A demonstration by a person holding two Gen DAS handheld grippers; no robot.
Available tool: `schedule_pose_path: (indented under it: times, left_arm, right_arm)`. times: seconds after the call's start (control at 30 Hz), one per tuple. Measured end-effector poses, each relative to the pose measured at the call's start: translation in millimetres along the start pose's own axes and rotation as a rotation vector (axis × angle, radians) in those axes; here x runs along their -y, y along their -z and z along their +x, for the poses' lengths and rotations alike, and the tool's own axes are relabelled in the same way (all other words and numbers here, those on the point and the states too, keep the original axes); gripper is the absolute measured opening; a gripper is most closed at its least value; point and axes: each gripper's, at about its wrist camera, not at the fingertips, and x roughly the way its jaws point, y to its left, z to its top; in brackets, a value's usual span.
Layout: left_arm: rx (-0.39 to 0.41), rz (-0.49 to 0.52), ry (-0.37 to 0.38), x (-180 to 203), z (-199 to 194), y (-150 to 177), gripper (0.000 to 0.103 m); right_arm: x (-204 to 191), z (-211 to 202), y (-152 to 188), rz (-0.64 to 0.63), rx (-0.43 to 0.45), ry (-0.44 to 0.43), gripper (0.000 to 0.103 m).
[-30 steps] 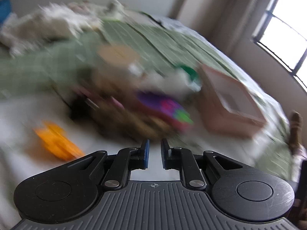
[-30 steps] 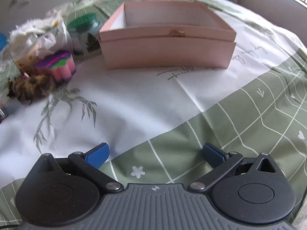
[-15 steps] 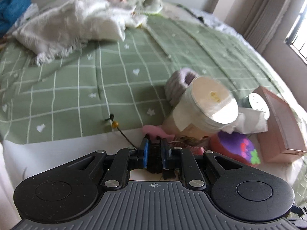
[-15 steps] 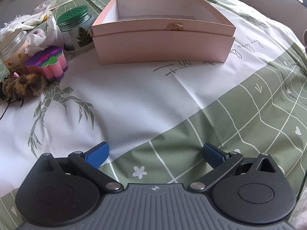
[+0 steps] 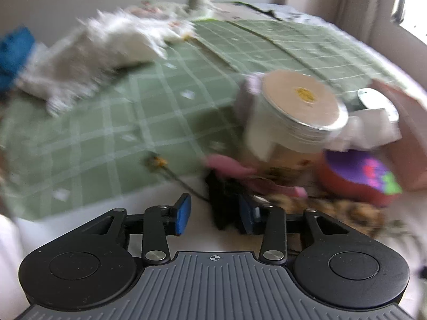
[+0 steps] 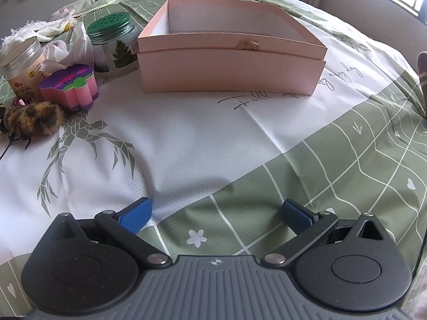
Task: Organize soft objects
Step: 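Reach the left gripper to the brown furry toy and grasp it, then carry the brown furry toy with the left gripper and drop it into the pink box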
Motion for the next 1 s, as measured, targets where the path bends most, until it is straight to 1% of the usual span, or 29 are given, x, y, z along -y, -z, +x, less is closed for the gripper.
schedule_pose_path:
  times: [0.03,0.07,0.13,0.2,0.3,0.4,0.47,0.57,0.63,0.7,0.73,0.8,0.9,1.0]
  left_arm:
    - [-0.011,-0.017,0.028,-1,3,0,0.045]
    - [-0.016,-0.024,0.033,0,5,1,0.045]
    - [-0.004,-0.004,-0.001,3,8,2,0.045]
    - [0.025,0.009,-0.022,4,10,1,0.045]
    - [0.043,0.03,-0.031,6,13,0,0.042]
    - [0.025,0.02,-0.025,5,14,-2,0.039]
    - [0.024,-0.02,0.008,0,8,-2,0.037]
    - [0.049,-0.076,0.082,-10,-11,-5,0.037]
    - [0.061,-0.096,0.135,-16,-29,-10,0.037]
    - [0.085,-0.109,0.178,-26,-46,-16,0.037]
    - [0.1,-0.12,0.188,-30,-50,-19,0.037]
    - [0.13,-0.18,0.204,-43,-55,-19,0.037]
    - [0.126,-0.25,0.21,-51,-49,-15,0.037]
    - [0.114,-0.289,0.215,-56,-45,-15,0.037]
  right_arm:
    - [0,0,0,-0.001,0.002,-0.002,0.103]
    - [-1,0,0,-0.001,0.002,-0.003,0.103]
    - [0,0,0,-0.002,0.002,-0.007,0.103]
    - [-1,0,1,-0.01,0.006,-0.005,0.103]
    - [-2,0,2,-0.029,0.02,-0.004,0.103]
    - [-5,-1,3,-0.053,0.032,0.001,0.103]
    - [-7,-2,2,-0.079,0.038,0.004,0.103]
    - [-11,-7,-3,-0.143,0.036,0.011,0.103]
    - [-15,-18,-8,-0.168,0.064,0.011,0.103]
    - [-22,-32,-13,-0.186,0.106,-0.021,0.103]
    - [-28,-39,-17,-0.207,0.121,-0.048,0.103]
    - [-46,-51,-26,-0.275,0.14,-0.111,0.103]
    - [-88,-59,-45,-0.4,0.162,-0.199,0.103]
    - [-133,-53,-65,-0.487,0.151,-0.279,0.103]
